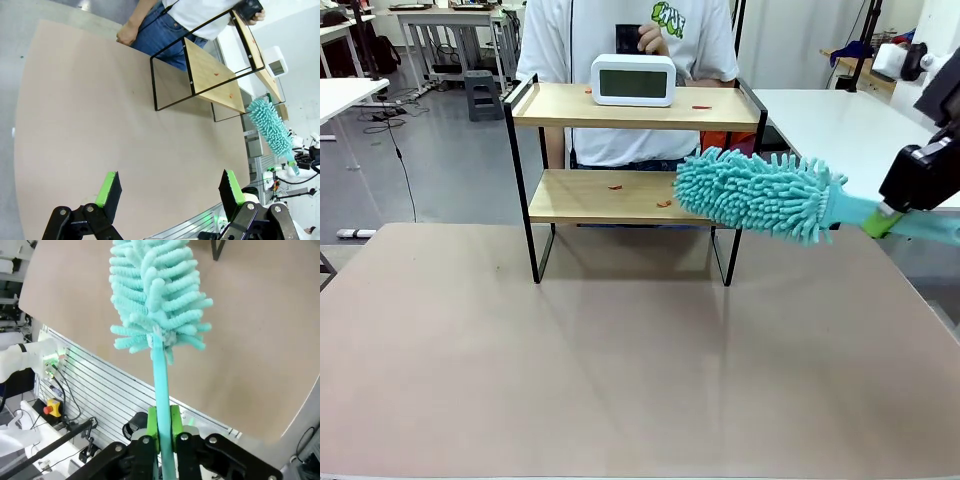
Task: Clean the shelf.
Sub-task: Clean the specific tier of the Shelf with the Duster once objects are removed.
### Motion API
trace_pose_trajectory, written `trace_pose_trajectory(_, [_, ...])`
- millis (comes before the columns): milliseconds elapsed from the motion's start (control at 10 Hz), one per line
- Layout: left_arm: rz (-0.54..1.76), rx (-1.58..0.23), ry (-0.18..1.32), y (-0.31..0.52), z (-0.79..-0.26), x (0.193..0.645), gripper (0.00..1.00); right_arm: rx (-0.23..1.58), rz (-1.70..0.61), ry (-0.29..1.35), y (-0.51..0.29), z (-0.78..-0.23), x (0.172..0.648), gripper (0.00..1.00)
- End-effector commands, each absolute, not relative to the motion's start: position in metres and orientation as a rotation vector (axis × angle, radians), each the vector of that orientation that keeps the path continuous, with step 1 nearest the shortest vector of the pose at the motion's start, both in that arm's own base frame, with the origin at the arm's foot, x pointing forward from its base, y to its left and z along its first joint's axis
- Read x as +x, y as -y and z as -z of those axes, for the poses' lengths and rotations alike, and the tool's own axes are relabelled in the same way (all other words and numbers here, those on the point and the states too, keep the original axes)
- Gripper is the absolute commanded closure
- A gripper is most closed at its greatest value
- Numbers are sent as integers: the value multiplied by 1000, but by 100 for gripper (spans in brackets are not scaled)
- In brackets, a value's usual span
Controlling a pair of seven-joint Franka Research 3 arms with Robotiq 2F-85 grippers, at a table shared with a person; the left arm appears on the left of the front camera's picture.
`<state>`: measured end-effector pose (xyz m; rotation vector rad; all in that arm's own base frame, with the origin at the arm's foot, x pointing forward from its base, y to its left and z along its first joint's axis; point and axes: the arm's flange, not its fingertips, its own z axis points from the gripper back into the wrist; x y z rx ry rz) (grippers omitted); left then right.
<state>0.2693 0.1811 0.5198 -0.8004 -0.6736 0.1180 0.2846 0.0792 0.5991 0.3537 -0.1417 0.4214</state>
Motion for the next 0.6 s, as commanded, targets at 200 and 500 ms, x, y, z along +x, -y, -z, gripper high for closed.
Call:
trace_pose_trajectory(200, [-101, -815, 691, -181, -519, 269, 0, 307, -335, 220, -102, -598, 302, 88])
trace_pose_trajectory(500, [-101, -815, 691, -181, -519, 269, 0, 294, -254, 255, -135, -579, 328, 88])
